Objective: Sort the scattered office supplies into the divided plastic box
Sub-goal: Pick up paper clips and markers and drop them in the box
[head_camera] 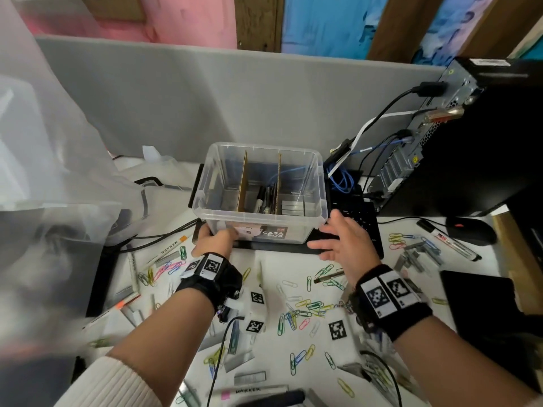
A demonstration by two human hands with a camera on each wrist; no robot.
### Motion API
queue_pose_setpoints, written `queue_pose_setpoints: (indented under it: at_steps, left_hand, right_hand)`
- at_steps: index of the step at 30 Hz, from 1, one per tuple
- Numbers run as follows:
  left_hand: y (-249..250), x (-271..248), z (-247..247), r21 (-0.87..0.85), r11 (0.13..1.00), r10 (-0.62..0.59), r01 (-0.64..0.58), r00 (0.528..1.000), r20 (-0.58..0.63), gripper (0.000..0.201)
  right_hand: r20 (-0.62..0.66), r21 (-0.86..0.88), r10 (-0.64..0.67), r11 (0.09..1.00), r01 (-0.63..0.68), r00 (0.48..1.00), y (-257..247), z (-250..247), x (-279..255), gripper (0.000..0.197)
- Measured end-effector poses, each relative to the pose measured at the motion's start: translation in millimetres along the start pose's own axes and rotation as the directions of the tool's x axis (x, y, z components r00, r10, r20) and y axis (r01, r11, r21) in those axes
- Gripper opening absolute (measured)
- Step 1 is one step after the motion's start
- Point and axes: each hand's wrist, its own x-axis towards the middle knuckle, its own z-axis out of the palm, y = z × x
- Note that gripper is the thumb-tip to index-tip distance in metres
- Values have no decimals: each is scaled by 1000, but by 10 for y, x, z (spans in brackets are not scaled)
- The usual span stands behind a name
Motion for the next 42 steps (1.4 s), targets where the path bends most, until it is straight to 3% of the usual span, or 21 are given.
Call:
queue_pose_setpoints:
  at_steps: [6,9,13,16,19,22,25,28,30,32,35,39,42]
  left_hand:
    - [231,-480,-75,204,979,14,-15,1000,4,62]
    - [255,-577,-84,209,977,37,-39,999,13,71]
    - [291,-673,-139,246,966,61,-79,995,81,58]
    - [290,-706,-175,243,964,76,-111,986,150,65]
    - [254,-723,-247,329,932,88,-153,975,204,68]
    - [230,-874,-352,427,883,102,-193,969,226,58]
    - [170,-1009,-404,602,746,141,-286,951,277,60]
    - [153,-1199,-376,657,649,191,-383,919,346,48]
    - [107,-1357,-310,670,560,214,-487,867,451,30]
    - [15,-1534,-211,667,437,183,-603,786,591,21]
    - [-158,-1768,-33,657,216,77,-723,683,726,31]
    - [-331,-1886,120,664,-73,-8,-744,667,745,50]
    - [-382,-1891,185,671,-116,-8,-733,676,737,41]
  right_hand:
    - [-62,-146,-66,988,56,996,26,48,88,16]
    - [-67,-182,-75,981,62,995,84,37,106,13]
    - [-70,-196,-93,977,78,993,108,13,112,15]
    - [-66,-203,-100,976,85,993,116,-7,96,14]
    - [-44,-241,-116,965,102,992,135,-55,78,17]
    - [-30,-236,-101,968,91,994,151,-170,47,19]
    - [-72,-372,-117,925,82,991,232,-361,10,14]
    - [-21,-657,-171,745,115,985,379,-510,-53,10]
    - [109,-759,-89,636,141,990,492,-499,-132,9]
    - [242,-844,53,503,184,969,626,-439,-203,9]
    - [311,-917,107,293,269,944,805,-363,-262,18]
    - [379,-910,69,208,359,923,851,-298,-300,26]
    - [423,-900,38,130,415,905,855,-246,-324,27]
